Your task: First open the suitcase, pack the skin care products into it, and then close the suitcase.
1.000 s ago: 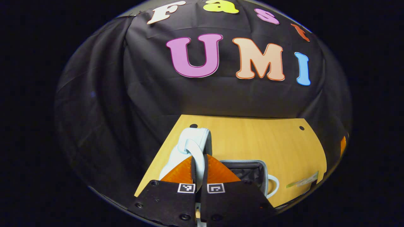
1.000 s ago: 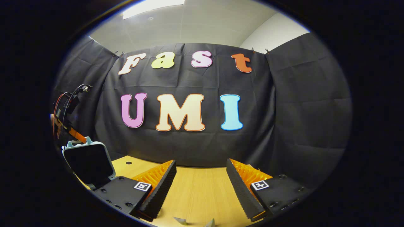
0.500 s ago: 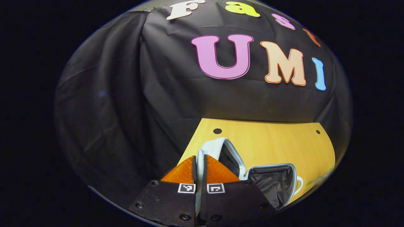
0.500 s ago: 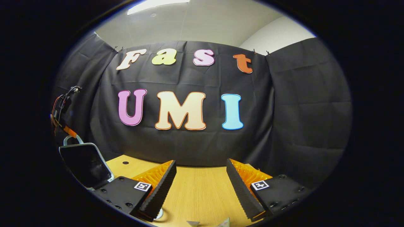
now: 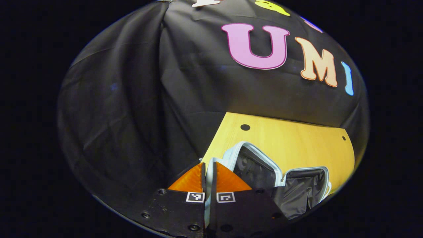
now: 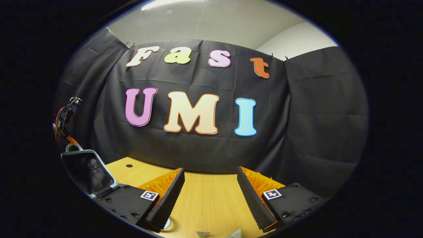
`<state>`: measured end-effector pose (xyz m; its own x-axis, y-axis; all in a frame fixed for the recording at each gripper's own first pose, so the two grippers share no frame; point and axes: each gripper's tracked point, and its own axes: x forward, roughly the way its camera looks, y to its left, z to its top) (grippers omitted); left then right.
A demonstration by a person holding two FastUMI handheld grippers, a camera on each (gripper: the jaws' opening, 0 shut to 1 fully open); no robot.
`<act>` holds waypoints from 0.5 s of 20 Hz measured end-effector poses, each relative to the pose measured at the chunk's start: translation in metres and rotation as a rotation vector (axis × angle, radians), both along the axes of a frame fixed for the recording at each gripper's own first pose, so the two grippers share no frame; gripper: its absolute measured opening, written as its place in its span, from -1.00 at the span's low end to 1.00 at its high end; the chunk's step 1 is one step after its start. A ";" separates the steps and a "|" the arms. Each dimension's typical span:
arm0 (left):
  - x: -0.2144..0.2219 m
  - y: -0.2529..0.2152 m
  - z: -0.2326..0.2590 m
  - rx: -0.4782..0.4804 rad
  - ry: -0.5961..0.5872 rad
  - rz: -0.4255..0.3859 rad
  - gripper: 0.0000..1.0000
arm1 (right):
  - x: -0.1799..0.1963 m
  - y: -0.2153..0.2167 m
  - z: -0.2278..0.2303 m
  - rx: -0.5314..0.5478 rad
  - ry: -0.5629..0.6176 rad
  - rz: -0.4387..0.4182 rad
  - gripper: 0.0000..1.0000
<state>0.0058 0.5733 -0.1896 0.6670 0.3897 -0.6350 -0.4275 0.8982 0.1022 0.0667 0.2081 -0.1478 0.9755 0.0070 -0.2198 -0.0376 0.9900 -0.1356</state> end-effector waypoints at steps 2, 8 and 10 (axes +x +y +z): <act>-0.002 0.006 -0.016 0.001 0.031 0.003 -1.00 | -0.002 -0.002 0.000 -0.002 0.004 -0.005 0.96; 0.000 0.019 -0.058 -0.031 0.059 0.064 -1.00 | -0.006 -0.014 -0.001 -0.022 0.009 -0.028 0.97; -0.007 0.025 -0.075 -0.044 0.078 0.090 -1.00 | -0.008 -0.016 -0.001 -0.028 0.008 -0.030 0.96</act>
